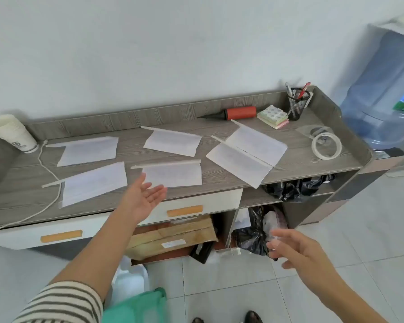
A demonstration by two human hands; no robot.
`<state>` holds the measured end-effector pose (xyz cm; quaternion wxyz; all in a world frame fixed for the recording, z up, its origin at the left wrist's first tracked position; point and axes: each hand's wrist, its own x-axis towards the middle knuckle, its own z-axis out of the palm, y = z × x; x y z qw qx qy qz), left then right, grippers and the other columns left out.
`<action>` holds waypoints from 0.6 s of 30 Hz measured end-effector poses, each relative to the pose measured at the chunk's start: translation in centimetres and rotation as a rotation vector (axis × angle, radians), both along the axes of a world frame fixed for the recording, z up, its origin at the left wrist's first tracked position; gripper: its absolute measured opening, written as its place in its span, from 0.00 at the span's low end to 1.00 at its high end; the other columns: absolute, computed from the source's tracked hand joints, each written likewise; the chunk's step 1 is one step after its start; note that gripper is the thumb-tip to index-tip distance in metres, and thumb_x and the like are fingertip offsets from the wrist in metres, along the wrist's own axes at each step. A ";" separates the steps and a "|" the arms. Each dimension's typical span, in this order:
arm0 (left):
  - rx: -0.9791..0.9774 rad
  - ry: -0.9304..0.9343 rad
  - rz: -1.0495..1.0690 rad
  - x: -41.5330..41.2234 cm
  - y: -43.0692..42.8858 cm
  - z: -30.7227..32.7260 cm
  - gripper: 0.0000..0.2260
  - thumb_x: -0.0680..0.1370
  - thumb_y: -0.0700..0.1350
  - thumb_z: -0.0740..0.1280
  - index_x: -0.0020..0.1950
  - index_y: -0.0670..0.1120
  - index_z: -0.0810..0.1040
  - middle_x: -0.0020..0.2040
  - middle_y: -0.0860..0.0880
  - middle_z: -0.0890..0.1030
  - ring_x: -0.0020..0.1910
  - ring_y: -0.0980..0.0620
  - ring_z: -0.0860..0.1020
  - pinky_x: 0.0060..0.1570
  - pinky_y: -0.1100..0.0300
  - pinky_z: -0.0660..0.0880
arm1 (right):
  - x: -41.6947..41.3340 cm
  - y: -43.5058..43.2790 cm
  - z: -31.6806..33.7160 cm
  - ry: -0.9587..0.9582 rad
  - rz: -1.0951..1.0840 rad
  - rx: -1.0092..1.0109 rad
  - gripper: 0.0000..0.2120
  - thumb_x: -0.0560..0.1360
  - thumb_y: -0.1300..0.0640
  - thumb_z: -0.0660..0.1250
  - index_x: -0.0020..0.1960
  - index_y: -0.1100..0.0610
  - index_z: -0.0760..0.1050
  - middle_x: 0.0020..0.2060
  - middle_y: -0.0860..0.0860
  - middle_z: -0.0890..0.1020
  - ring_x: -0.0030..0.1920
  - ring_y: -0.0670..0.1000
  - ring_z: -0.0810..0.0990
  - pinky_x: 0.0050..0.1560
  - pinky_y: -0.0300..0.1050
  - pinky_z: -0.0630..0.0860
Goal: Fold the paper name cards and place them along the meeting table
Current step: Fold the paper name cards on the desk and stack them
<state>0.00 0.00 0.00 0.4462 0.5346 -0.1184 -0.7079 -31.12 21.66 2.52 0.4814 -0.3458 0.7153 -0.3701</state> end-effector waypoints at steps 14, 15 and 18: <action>-0.032 -0.025 0.098 0.1 -5.2 1.4 0.05 0.80 0.34 0.56 0.52 0.38 0.70 0.58 0.37 0.76 0.49 0.41 0.78 0.51 0.52 0.76 | -1.9 -0.9 -0.6 0.034 0.033 0.005 0.07 0.76 0.59 0.68 0.53 0.52 0.79 0.40 0.50 0.87 0.41 0.48 0.85 0.39 0.42 0.76; -0.063 -0.012 0.080 0.1 -4.7 1.6 0.05 0.80 0.32 0.56 0.50 0.39 0.71 0.56 0.37 0.76 0.48 0.42 0.78 0.55 0.51 0.75 | -1.9 -1.6 -0.5 0.056 0.062 -0.003 0.07 0.76 0.58 0.68 0.53 0.52 0.79 0.39 0.49 0.87 0.40 0.46 0.85 0.39 0.42 0.76; -0.158 0.010 0.031 -0.2 -3.0 2.2 0.09 0.80 0.32 0.56 0.53 0.42 0.72 0.53 0.39 0.80 0.50 0.42 0.79 0.55 0.49 0.77 | -1.6 -5.1 0.5 0.146 0.168 -0.075 0.06 0.76 0.56 0.68 0.53 0.51 0.79 0.38 0.47 0.87 0.39 0.43 0.84 0.43 0.42 0.77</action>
